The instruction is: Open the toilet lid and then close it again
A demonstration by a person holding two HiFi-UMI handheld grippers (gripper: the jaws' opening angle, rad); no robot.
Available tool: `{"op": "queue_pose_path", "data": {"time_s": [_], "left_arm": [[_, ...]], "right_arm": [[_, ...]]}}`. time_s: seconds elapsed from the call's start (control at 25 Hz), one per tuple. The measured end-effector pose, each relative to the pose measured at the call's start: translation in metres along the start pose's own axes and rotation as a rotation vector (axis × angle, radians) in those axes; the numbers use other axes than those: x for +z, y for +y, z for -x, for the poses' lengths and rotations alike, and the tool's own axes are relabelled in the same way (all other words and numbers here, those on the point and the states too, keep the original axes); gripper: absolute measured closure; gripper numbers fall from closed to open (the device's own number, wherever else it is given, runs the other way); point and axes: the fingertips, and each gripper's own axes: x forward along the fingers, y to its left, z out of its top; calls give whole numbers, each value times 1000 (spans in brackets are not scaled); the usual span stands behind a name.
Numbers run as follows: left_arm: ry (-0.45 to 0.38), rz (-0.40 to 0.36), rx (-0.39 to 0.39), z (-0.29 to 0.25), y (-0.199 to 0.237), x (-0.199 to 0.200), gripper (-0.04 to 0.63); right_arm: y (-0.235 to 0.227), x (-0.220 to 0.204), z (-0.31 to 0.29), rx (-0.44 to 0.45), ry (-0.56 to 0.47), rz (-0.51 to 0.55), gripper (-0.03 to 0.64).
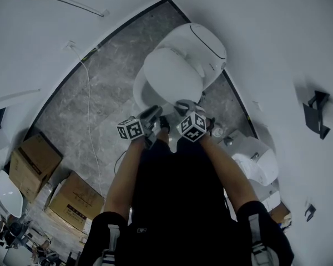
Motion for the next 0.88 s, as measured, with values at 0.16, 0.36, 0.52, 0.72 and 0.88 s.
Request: {"op": "queue_pose_path", "data": {"time_s": [0.16,0.36,0.52,0.72,0.88], "left_arm": [[14,13,-12,-11,-1,-1,474],[-3,38,-6,-18,4,5,474],[-4,67,-12,-21,10,6,469],[-6,70,-27,-19,15,6,468],[-27,102,-11,-19,21,13,468]], "right_arm": [[3,-2,-2,23,6,9,532],[12,-3,-9,64,21,33,528],[15,-4,-12,86,32,38,525],[20,-5,-16,125,44,68,522],[27,-5,-22,148,59,80,520]]}}
